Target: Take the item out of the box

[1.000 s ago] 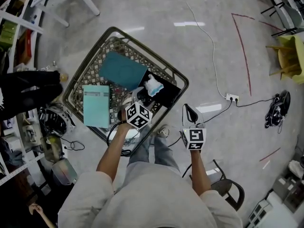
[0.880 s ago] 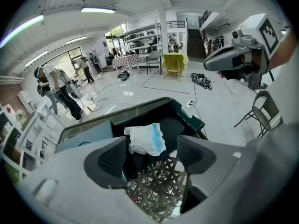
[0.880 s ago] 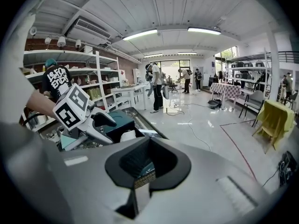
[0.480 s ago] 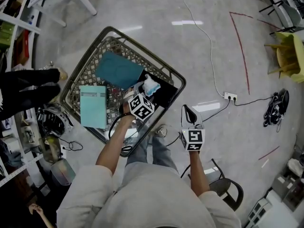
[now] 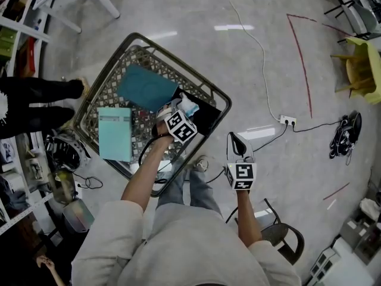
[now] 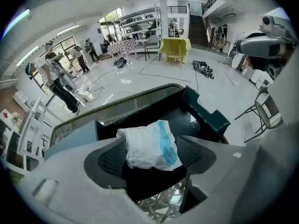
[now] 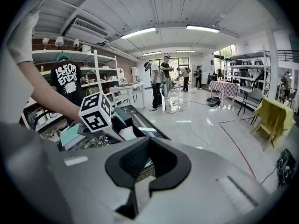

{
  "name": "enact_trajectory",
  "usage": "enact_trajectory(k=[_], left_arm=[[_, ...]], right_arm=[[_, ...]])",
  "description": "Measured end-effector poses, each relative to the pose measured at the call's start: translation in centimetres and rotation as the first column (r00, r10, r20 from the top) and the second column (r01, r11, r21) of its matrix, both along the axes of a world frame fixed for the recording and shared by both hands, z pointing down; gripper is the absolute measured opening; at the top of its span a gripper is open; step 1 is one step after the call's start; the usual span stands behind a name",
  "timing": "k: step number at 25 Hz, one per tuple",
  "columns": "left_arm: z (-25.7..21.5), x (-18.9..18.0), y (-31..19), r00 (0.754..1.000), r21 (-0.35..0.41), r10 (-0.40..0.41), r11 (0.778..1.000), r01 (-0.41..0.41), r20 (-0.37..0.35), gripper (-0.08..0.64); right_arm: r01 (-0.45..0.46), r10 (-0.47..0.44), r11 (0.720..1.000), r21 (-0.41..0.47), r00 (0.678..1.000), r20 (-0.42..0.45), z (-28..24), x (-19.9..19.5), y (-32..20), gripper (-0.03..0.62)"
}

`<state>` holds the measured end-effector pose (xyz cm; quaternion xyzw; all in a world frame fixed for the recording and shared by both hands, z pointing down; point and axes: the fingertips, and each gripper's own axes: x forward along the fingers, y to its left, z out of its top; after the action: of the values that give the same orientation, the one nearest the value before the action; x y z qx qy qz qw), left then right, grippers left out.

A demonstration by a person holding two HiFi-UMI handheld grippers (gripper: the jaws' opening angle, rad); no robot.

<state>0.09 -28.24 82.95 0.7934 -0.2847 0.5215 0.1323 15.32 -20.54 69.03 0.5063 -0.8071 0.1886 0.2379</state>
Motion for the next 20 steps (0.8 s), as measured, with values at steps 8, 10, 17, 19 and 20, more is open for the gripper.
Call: enact_trajectory(k=[8,10,17,19,20], left_arm=[[1.3,0.2,-0.4,0.998,-0.012,-0.012,1.000,0.013,0.065,0.350],[1.7,0.2,-0.4,0.995,-0.009,-0.008,1.000,0.009,0.102,0.350],[2.7,-0.1,-0.3,0.986,-0.055,-0.009,0.998,0.018,0.169,0.348],[2.8,-0.1,-0.3,0.986,-0.066,-0.006,0.998,0.018,0.167,0.345],[2.8,-0.1,-0.3,0.986,-0.067,-0.004,0.998,0.015,0.165,0.341]], right_arm=[[-0.001,0.001,1.000,-0.008,1.000,0.001,0.3,0.3,0.1,0.000],[0.000,0.000,1.000,-0.009,1.000,0.002,0.3,0.4,0.2,0.000],[-0.005,0.005,1.000,-0.012,1.000,0.002,0.5,0.7,0.2,0.000],[-0.005,0.005,1.000,-0.014,1.000,0.004,0.6,0.7,0.3,0.000],[-0.004,0.004,1.000,-0.015,1.000,0.006,0.7,0.7,0.3,0.000]])
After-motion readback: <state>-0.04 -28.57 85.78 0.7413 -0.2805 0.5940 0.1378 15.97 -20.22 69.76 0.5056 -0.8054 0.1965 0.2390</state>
